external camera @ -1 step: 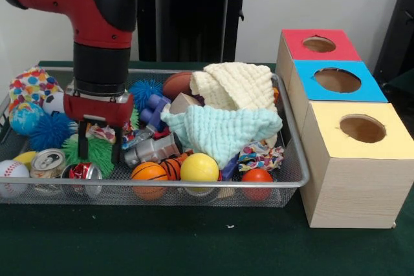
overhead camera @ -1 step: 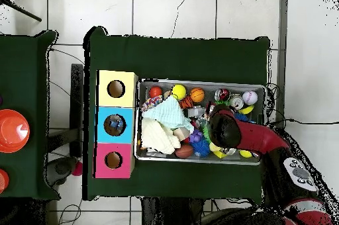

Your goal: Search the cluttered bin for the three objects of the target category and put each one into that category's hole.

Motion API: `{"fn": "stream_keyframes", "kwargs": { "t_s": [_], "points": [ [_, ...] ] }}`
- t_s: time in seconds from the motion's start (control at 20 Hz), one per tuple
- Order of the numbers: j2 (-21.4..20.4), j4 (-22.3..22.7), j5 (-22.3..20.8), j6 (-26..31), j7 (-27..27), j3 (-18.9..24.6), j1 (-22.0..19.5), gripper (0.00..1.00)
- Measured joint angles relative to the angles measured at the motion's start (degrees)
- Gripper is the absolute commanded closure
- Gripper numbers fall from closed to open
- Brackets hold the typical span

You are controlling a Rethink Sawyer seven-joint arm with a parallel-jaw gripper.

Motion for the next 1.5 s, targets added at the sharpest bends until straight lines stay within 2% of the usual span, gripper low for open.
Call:
{"fn": "stream_keyframes", "kwargs": {
  "t_s": [0.45,0.75,1.2,1.5],
  "points": [
    [-1.61,2.28,6.27,6.66,0.00,1.53,0.02,0.00],
    [-3.65,3.59,9.89,7.56,0.00,1.55,2.00,0.00],
    [-5.42,3.72,12.17,7.56,0.00,1.39,4.99,0.00],
    [-5.46,3.68,12.15,7.70,0.00,-0.67,7.53,0.00]
  ]
}}
